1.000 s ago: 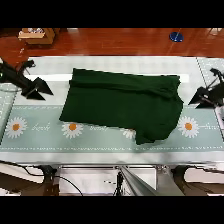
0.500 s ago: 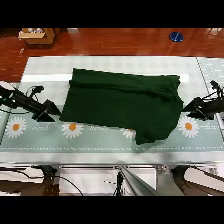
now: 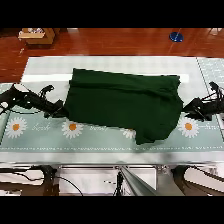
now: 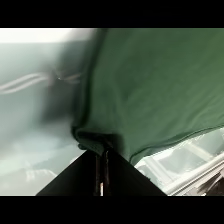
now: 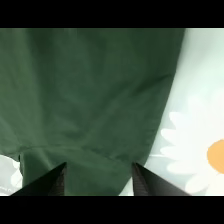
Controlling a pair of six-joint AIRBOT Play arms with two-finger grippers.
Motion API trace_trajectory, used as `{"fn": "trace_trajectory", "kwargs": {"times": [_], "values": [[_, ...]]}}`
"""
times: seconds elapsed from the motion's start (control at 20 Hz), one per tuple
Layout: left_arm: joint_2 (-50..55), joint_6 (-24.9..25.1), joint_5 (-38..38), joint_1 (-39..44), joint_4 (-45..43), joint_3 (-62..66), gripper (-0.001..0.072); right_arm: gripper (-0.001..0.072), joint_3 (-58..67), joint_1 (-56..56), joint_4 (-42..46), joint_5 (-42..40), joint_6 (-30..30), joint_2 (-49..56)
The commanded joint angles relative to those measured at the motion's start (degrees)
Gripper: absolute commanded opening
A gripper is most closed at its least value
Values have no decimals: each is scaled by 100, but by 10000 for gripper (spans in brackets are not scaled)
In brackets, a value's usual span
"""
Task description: Fold the shirts.
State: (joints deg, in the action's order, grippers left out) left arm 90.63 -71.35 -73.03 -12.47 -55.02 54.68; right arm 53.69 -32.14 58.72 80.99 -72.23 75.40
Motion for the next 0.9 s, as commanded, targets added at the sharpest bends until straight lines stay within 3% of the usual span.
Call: {"fn": "trace_trajectory", "kwargs": {"times": [0.0, 0.05, 0.35, 0.6, 0.85], "values": [[-13, 42, -28, 94, 24, -13, 21, 505, -2, -2, 330, 107, 11, -4], [-28, 76, -125, 50, 26, -7, 21, 536, -33, -2, 483, 127, 11, -7], [-210, 199, -315, -251, 37, -4, 21, 536, -1274, 0, 146, -409, 122, -516], [-210, 442, -326, -262, 564, -4, 21, 522, -1873, 4, 33, -935, 116, -828], [-210, 564, -310, -262, 804, -4, 21, 494, -2389, 649, -341, -2057, 13, -828]]}}
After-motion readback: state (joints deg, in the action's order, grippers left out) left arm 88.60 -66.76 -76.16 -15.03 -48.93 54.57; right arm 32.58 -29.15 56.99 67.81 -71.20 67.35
